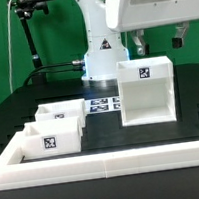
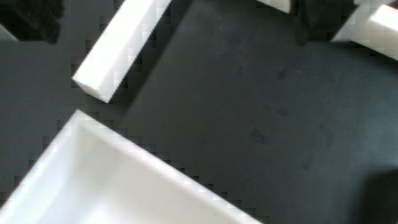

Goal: Assemble drawer

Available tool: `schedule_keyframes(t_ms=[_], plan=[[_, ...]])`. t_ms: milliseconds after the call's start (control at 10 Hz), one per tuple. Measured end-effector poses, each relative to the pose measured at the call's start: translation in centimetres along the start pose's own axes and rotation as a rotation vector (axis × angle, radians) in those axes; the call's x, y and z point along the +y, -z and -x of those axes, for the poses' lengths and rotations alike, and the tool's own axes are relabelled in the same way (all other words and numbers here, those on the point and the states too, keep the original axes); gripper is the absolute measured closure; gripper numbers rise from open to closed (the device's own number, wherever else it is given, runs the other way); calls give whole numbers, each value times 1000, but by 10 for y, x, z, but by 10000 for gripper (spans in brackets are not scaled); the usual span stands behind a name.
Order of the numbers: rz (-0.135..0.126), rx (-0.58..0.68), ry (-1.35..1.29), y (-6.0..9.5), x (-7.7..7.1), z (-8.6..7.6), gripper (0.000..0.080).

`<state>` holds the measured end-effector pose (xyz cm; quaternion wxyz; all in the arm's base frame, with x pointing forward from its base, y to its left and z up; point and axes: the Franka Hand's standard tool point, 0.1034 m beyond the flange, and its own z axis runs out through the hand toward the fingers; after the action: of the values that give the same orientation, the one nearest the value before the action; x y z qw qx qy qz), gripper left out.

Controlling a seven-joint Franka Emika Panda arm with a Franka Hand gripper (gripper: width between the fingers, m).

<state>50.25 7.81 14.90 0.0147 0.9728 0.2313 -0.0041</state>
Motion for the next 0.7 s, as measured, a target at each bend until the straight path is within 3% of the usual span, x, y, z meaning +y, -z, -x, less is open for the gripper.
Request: schedule_keyframes(t_ms=[300, 500, 700], plan=[[8, 16, -94, 0, -3, 4, 150], [6, 1, -265, -8, -19, 27, 150], [-3, -20, -351, -17, -29, 34, 150]])
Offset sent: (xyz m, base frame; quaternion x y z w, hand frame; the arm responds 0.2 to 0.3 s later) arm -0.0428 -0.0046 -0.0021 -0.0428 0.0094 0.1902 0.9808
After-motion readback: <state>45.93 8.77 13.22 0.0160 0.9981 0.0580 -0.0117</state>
